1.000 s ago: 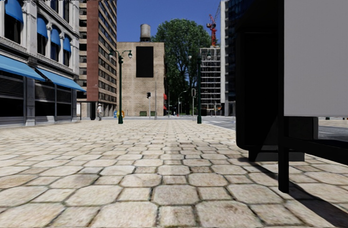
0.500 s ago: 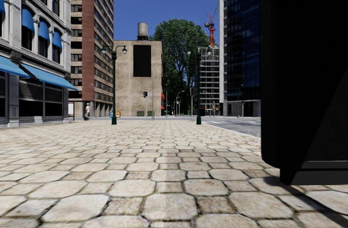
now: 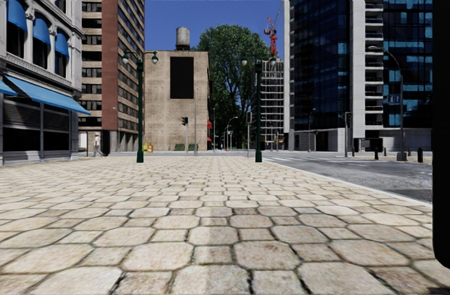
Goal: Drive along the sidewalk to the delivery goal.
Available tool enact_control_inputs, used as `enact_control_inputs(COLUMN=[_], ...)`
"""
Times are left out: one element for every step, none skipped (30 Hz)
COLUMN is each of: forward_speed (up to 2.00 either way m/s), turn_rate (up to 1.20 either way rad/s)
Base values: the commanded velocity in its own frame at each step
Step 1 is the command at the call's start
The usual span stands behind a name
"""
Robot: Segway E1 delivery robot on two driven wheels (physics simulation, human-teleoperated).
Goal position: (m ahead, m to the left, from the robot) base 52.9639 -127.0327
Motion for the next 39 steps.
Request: enact_control_inputs(forward_speed=[2.00, 2.00, 2.00, 2.00, 2.00, 2.00, 2.00, 2.00, 2.00, 2.00, 2.00, 2.00, 2.00, 2.00, 2.00, 2.00, 2.00, 2.00, 2.00, 2.00, 2.00, 2.00, 2.00, 2.00, 2.00, 2.00, 2.00, 2.00, 2.00, 2.00, 2.00, 2.00, 2.00, 2.00, 2.00, 2.00, 2.00, 2.00, 2.00], turn_rate=[0.00, 0.00, 0.00, 0.00, 0.00, 0.00, 0.00, 0.00, 0.00, 0.00, 0.00, 0.00, 0.00, 0.00, 0.00, 0.00, 0.00, 0.00, 0.00, 0.00, 0.00, 0.00, 0.00, 0.00, 0.00, 0.00, 0.00, 0.00, 0.00, 0.00, 0.00, 0.00, 0.00, 0.00, 0.00, 0.00, 0.00, 0.00, 0.00])
